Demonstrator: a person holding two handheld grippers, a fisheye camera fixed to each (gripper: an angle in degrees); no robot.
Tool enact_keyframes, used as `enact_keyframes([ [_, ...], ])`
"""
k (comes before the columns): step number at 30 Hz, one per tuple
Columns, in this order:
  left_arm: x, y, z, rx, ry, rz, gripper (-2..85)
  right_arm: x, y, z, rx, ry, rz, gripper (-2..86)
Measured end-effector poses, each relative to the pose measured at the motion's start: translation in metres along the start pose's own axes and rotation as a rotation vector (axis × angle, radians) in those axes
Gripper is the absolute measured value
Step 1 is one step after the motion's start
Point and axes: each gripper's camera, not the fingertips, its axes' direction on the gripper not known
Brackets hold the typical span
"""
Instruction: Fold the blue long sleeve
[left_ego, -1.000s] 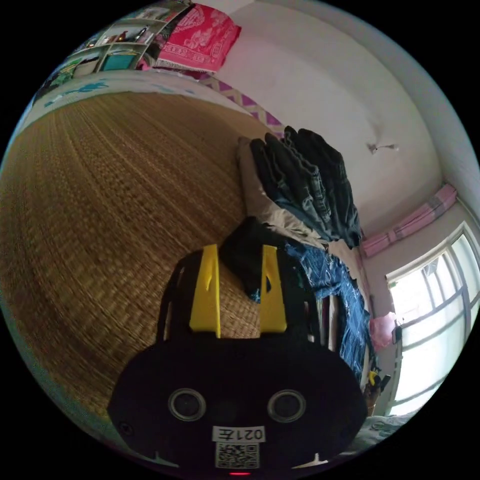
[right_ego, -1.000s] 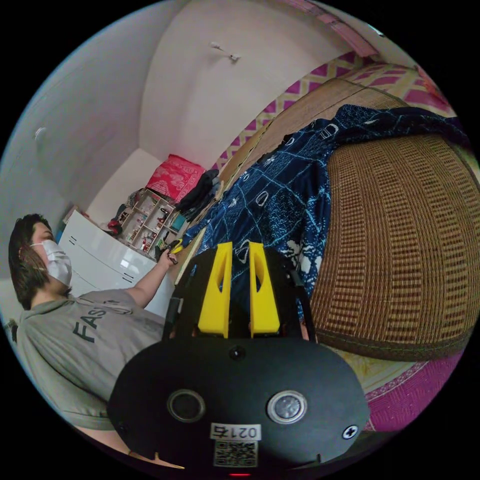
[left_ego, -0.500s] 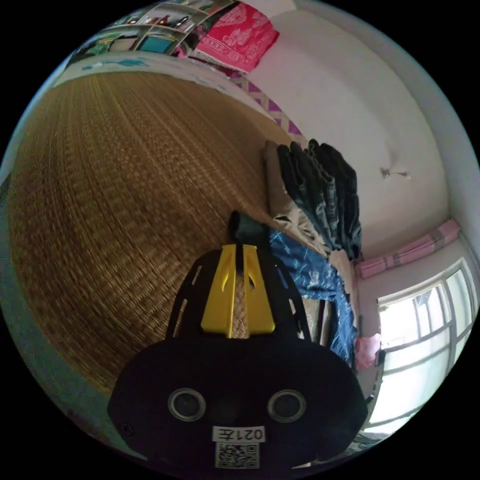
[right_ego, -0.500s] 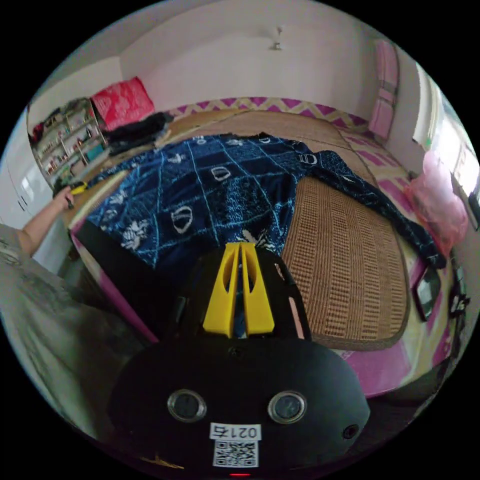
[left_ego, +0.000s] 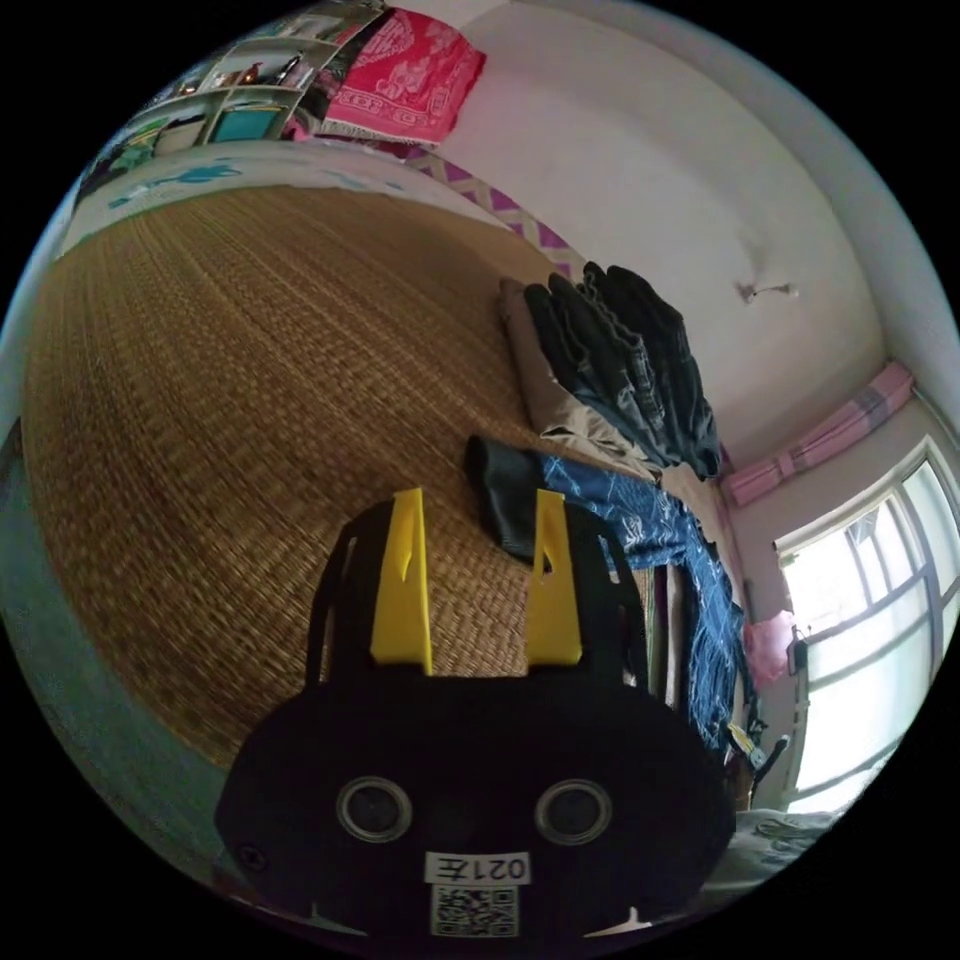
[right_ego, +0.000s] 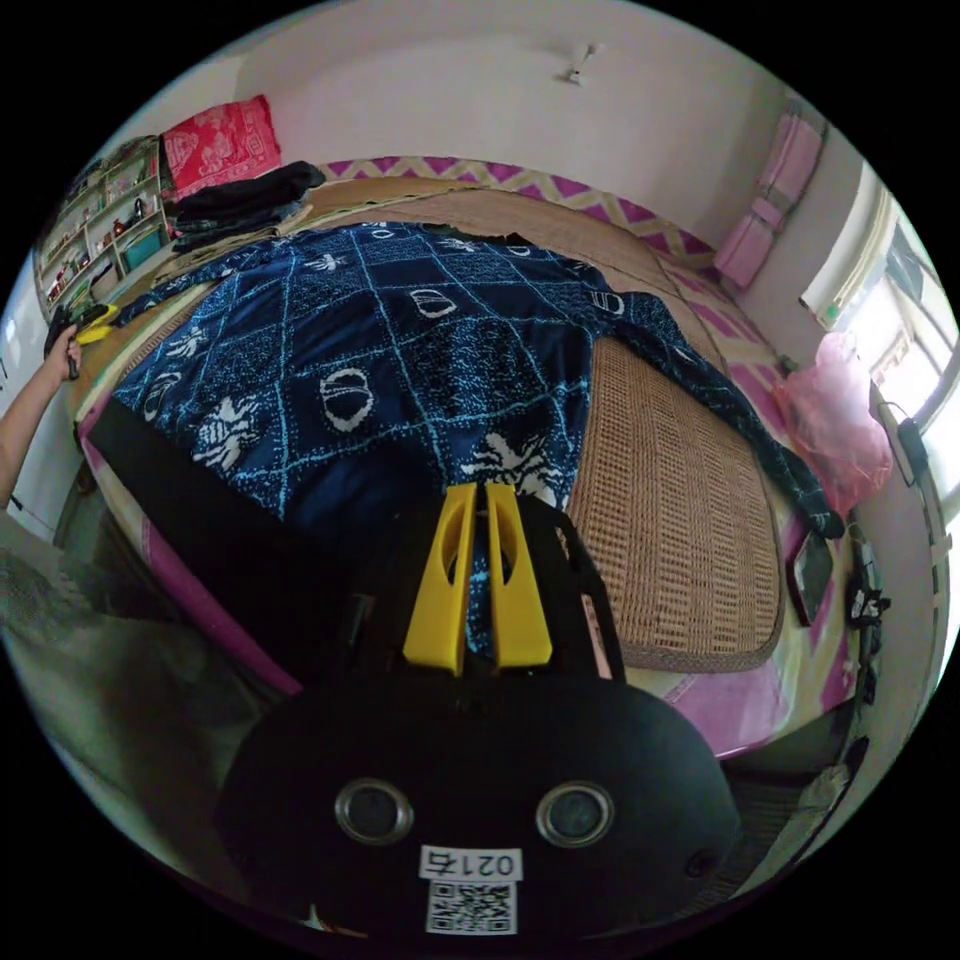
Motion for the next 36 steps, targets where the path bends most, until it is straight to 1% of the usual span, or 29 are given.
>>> enact_keyframes([
  [4, 0.019, 0.004, 0.010, -0.042, 0.030, 0.003, 13.6, -0.010, -0.003, -0.001, 0.001, 0.024, -0.009, 0.4],
  [7, 0.041, 0.012, 0.022, -0.085, 0.050, 0.029, 10.8, -0.011, -0.005, -0.002, 0.002, 0.014, 0.011, 0.5],
  [10, 0.062, 0.021, 0.036, -0.111, 0.083, 0.033, 7.6, -0.008, -0.006, -0.002, 0.002, -0.015, 0.034, 0.5],
  [12, 0.076, 0.030, 0.050, -0.155, 0.143, 0.023, 3.2, -0.005, -0.007, -0.002, 0.001, -0.029, 0.042, 0.5],
  [14, 0.086, 0.039, 0.057, -0.155, 0.201, 0.006, 0.3, -0.004, -0.007, -0.001, 0.001, -0.031, 0.042, 0.5],
  [16, 0.104, 0.048, 0.056, -0.104, 0.231, 0.019, -0.4, -0.003, -0.006, -0.001, 0.001, -0.034, 0.044, 0.5],
  [18, 0.133, 0.060, 0.042, 0.032, 0.336, 0.009, -0.7, 0.001, -0.006, 0.000, 0.001, -0.041, 0.048, 0.5],
  [19, 0.143, 0.062, 0.038, 0.068, 0.359, 0.013, -0.7, 0.003, -0.006, 0.001, 0.001, -0.045, 0.050, 0.5],
  [21, 0.196, 0.067, 0.020, 0.152, 0.374, 0.075, -0.8, 0.009, -0.005, 0.003, 0.001, -0.062, 0.058, 0.5],
  [22, 0.213, 0.067, 0.017, 0.165, 0.381, 0.102, -0.8, 0.011, -0.004, 0.003, 0.001, -0.068, 0.061, 0.5],
  [23, 0.249, 0.067, 0.010, 0.184, 0.400, 0.155, -0.8, 0.015, -0.004, 0.004, 0.001, -0.080, 0.067, 0.5],
  [24, 0.289, 0.068, 0.006, 0.190, 0.417, 0.214, -0.9, 0.020, -0.003, 0.005, 0.001, -0.093, 0.073, 0.5],
  [25, 0.310, 0.068, 0.004, 0.184, 0.424, 0.246, -0.9, 0.022, -0.002, 0.006, 0.000, -0.100, 0.076, 0.5],
  [26, 0.357, 0.069, 0.003, 0.166, 0.431, 0.312, -0.9, 0.027, -0.001, 0.007, 0.000, -0.116, 0.084, 0.5],
  [27, 0.406, 0.072, 0.004, 0.153, 0.413, 0.383, -0.9, 0.033, 0.000, 0.009, 0.000, -0.132, 0.092, 0.4],
  [28, 0.432, 0.075, 0.006, 0.148, 0.398, 0.416, -0.9, 0.035, 0.000, 0.009, -0.001, -0.139, 0.096, 0.4],
  [30, 0.535, 0.090, 0.019, 0.127, 0.349, 0.558, -0.8, 0.047, 0.003, 0.013, -0.001, -0.172, 0.113, 0.2],
  [31, 0.560, 0.096, 0.024, 0.124, 0.337, 0.593, -0.7, 0.050, 0.003, 0.014, -0.001, -0.181, 0.119, 0.2],
  [32, 0.610, 0.108, 0.037, 0.124, 0.309, 0.634, -0.6, 0.057, 0.005, 0.016, -0.002, -0.199, 0.132, 0.0],
  [33, 0.659, 0.123, 0.052, 0.125, 0.302, 0.686, -0.4, 0.064, 0.007, 0.018, -0.003, -0.220, 0.147, -0.1],
  [34, 0.683, 0.131, 0.061, 0.120, 0.307, 0.712, -0.1, 0.068, 0.008, 0.019, -0.003, -0.234, 0.158, -0.2],
  [36, 0.775, 0.166, 0.107, 0.046, 0.335, 0.810, 1.5, 0.086, 0.012, 0.024, 0.000, -0.298, 0.205, -0.3],
])
